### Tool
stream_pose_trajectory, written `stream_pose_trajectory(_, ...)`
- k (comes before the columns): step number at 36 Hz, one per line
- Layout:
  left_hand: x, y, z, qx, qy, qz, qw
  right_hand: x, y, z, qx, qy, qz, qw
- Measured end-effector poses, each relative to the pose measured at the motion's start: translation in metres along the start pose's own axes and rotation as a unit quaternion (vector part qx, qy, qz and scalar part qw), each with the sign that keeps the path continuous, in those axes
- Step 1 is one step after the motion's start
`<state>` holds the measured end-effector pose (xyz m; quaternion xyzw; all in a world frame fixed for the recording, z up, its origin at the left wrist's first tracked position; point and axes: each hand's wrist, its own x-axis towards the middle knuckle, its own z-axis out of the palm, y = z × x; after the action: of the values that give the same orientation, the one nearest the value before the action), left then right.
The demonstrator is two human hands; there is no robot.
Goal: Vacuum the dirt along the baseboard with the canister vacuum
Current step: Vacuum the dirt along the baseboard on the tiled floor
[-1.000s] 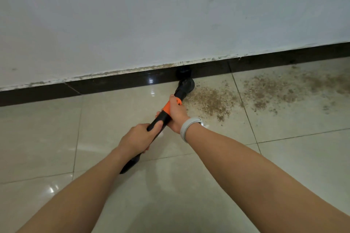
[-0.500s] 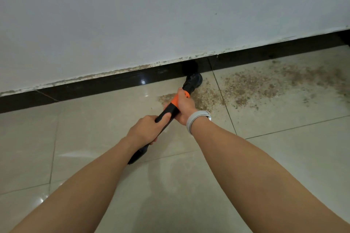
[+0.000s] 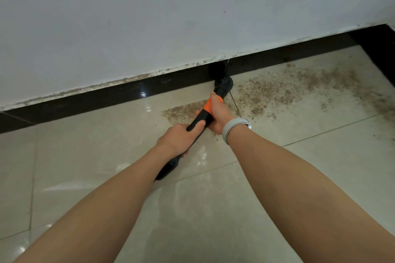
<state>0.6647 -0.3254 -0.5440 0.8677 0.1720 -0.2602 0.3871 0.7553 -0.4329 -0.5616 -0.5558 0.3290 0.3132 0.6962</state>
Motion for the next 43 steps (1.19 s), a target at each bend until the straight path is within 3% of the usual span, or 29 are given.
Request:
stream_pose_trajectory(13,-0.041,-0.016,-0.001,0.042,0.023,0.001,0.999,-0.029,0.024,0.0,0.04,-0.026,0.02,0.999)
stream_pose_trajectory(21,-0.077,-0.051,-0.017,0.008,0.057,-0.01,0.998,-0.056,0.047,0.036,0.03,-0.068,0.029,0.997)
stream_pose_trajectory(34,-0.135,-0.12,-0.043,-0.025,0.139,-0.105,0.984,-0.095,0.1,0.115,-0.062,-0.141,0.09,0.984)
stream_pose_trajectory(43,-0.161,-0.154,-0.045,-0.042,0.131,-0.154,0.978,-0.109,0.141,0.138,-0.072,-0.15,0.124,0.978)
